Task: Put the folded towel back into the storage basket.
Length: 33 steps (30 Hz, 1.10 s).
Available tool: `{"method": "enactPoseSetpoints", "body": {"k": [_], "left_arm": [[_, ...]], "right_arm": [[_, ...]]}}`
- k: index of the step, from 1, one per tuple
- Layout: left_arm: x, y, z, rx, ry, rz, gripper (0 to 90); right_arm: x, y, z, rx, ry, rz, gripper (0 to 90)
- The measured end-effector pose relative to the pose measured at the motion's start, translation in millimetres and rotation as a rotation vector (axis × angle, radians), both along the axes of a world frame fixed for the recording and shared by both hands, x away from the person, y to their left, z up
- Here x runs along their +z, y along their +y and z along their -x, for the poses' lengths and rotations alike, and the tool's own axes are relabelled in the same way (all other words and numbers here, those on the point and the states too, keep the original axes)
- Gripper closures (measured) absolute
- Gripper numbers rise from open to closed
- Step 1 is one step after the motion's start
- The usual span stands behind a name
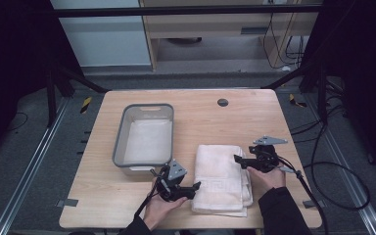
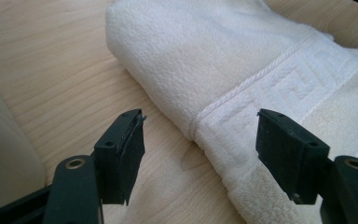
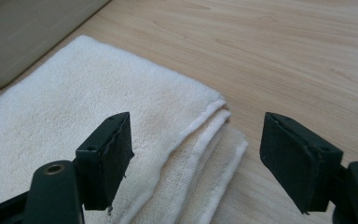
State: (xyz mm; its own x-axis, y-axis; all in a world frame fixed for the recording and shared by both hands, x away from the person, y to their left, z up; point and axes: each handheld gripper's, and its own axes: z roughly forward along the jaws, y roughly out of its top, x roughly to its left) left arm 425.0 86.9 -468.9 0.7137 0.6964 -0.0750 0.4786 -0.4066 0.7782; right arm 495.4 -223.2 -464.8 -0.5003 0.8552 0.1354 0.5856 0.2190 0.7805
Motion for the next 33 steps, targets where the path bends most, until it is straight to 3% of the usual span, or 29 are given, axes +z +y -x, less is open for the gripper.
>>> {"method": "enactPoseSetpoints", "body": {"k": [8,12,26,33], "left_arm": [[-9.4,-7.9,-0.7,-0.011,0.012,-0.023,29.6],[-15.5,-12.7,-0.4,-0.02,0.023,-0.038,28.9],[-23.7,-16.9,-4.5,-0.012,0.077,-0.046,28.8],[-25.5,-17.2,-7.8,-0.016,0.105,-0.046,29.6]], "right_arm": [[-11.4,5.2,-3.5,0.02,0.03,0.032,25.6],[-17.7,2.1,-5.2,0.012,0.057,0.0,25.6],[-26.5,3.4,-8.8,0.006,0.116,-0.011,26.8],[-28.6,4.3,-10.5,0.012,0.149,-0.034,32.4]]}}
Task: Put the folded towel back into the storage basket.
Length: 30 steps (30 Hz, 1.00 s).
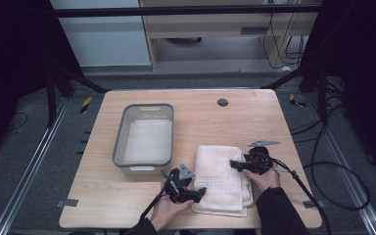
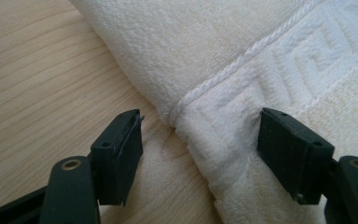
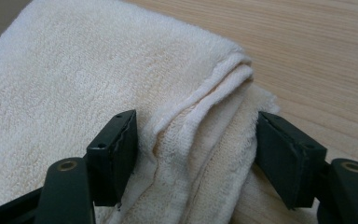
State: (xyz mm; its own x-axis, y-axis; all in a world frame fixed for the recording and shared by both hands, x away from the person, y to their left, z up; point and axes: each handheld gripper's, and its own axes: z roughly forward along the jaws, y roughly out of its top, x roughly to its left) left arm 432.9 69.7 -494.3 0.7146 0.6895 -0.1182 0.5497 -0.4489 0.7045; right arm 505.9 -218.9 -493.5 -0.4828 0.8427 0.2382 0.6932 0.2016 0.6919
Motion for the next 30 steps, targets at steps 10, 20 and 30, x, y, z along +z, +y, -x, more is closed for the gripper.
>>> {"method": "enactPoseSetpoints", "body": {"k": [10,20,30], "left_arm": [[-2.7,-0.6,-3.1,-0.005,0.034,0.02,31.1],[-1.5,-2.5,-3.6,-0.047,0.086,0.055,47.2],[-0.1,-3.7,-2.1,-0.069,0.102,0.067,62.2]], "right_arm": [[-2.4,0.0,-1.7,-0.002,0.041,-0.037,36.7],[-1.9,0.3,-3.1,0.014,0.089,-0.097,55.2],[0.3,-0.1,-3.2,0.018,0.101,-0.126,64.8]]}}
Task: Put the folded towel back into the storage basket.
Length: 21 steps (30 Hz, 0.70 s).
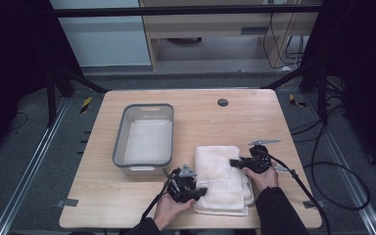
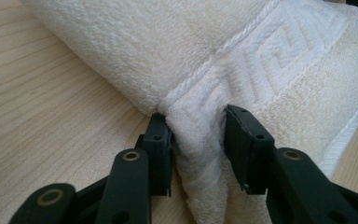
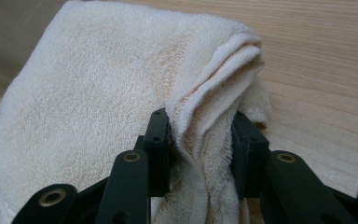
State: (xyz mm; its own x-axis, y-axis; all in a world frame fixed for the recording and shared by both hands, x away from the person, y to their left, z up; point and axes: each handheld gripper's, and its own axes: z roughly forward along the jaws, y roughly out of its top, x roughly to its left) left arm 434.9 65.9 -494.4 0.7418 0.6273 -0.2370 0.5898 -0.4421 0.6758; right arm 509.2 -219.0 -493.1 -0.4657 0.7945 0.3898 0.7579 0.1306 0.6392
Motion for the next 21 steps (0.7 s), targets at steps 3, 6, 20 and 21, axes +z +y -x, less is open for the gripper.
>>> {"method": "enactPoseSetpoints", "body": {"k": [3,6,20,21], "left_arm": [[0.1,-0.4,1.5,0.001,-0.007,0.005,65.2],[0.5,-0.5,3.5,0.001,-0.022,0.008,70.1],[7.3,3.1,9.1,-0.014,-0.048,0.036,74.1],[8.3,3.5,9.6,-0.016,-0.049,0.039,74.2]], "right_arm": [[0.7,-0.2,0.3,-0.001,-0.006,-0.003,65.7],[3.1,-0.2,1.2,-0.001,-0.016,-0.004,66.5],[21.5,-1.0,9.5,0.011,-0.073,-0.01,66.9],[23.0,-1.0,10.4,0.013,-0.081,-0.009,66.9]]}}
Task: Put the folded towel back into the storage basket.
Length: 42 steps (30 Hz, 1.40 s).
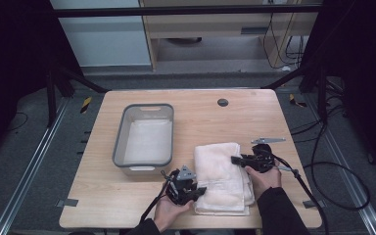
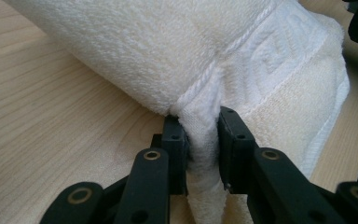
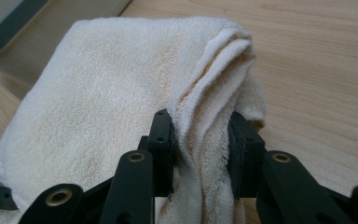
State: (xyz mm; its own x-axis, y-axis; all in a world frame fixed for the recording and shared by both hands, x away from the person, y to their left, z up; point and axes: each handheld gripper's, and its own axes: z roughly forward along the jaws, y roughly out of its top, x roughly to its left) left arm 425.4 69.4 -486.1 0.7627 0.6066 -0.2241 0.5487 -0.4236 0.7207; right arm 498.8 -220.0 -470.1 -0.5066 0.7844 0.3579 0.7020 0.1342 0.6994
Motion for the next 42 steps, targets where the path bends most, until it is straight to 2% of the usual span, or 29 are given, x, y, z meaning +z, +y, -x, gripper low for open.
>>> {"method": "enactPoseSetpoints", "body": {"k": [5,24,36,42], "left_arm": [[6.4,2.2,2.3,-0.008,-0.018,0.012,74.3],[29.1,10.9,9.6,-0.013,-0.069,0.052,74.5],[46.8,18.7,11.8,-0.001,-0.125,0.071,74.6],[51.5,20.7,11.6,0.0,-0.138,0.071,74.6]], "right_arm": [[10.1,-0.1,5.5,0.003,-0.038,-0.002,66.9],[32.0,0.0,14.3,0.01,-0.099,-0.043,67.1],[47.1,3.4,18.9,-0.005,-0.157,-0.084,67.0],[52.6,5.3,19.2,-0.004,-0.182,-0.079,67.0]]}}
